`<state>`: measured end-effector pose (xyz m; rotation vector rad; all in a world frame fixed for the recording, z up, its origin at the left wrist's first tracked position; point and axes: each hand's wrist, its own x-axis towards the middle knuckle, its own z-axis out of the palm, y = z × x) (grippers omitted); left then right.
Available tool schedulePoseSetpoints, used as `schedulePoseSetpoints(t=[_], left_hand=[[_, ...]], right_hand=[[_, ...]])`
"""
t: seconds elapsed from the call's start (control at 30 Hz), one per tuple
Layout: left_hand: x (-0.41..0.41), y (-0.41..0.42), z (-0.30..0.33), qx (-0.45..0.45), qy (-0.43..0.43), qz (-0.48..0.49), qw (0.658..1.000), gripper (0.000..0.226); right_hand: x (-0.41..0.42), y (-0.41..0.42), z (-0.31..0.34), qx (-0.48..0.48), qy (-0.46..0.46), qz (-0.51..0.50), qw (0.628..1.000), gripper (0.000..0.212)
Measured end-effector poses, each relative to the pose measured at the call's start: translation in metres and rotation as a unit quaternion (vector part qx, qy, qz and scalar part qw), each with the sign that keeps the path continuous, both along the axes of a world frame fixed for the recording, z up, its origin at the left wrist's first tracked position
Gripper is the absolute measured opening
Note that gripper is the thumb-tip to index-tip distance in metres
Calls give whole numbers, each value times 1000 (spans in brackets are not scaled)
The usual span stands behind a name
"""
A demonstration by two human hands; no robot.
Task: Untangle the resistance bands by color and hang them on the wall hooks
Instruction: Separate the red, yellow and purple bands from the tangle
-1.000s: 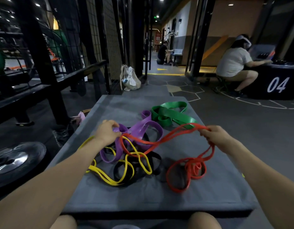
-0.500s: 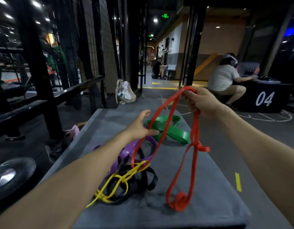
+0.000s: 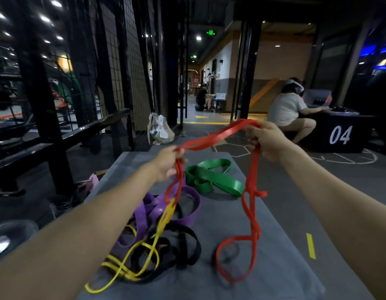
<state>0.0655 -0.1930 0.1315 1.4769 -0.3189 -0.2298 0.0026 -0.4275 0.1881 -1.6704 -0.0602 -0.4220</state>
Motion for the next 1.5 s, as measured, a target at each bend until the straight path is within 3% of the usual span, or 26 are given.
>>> schedulePoseSetpoints(t=[0.13,0.3,0.4,0.47,0.63,0.73,0.8,0.93,1.07,1.2,1.37,1.4,1.5], left_hand=[[4,-2,44,-42,-12,-28,999,22],[-5,-24,69,-56,-37,-39,997,21],[-14,-37,68,-61,-49,-51,996,18],[-12,-34,61,-54,-60,-53,995,17],[3,-10,33,94,-53,-81,991,6],[1,-15,17,115,-31,-91,989,16],[-1,-27,9,139,-45,-104,984,23],[-9,-65,-11,150,-64,-118,979,66],[-26,-103,-58,148,-58,-179,971,69],[-39,-125,-101,181,-5,-249,951,32],[-51,-125,-131,209,1,-279,937,24],[-52,-127,-133,199,11,-270,942,29],[-58,-145,-133,168,21,-236,957,78]], right_hand=[[-4,16,-5,-150,34,38,987,7],[-2,55,-19,-242,77,85,964,40],[6,78,-33,-193,66,102,974,20],[9,80,-40,-163,68,95,980,32],[12,59,-35,-141,75,40,986,25],[18,43,-21,-140,67,5,988,16],[19,35,-10,-158,66,-15,985,22],[20,25,11,-140,42,-31,989,20],[18,22,19,-121,37,-42,991,9],[17,5,24,-80,24,-74,994,11],[27,-41,19,-64,33,-156,985,23],[23,-41,21,-50,34,-159,985,25],[24,-39,22,-17,38,-163,986,22]])
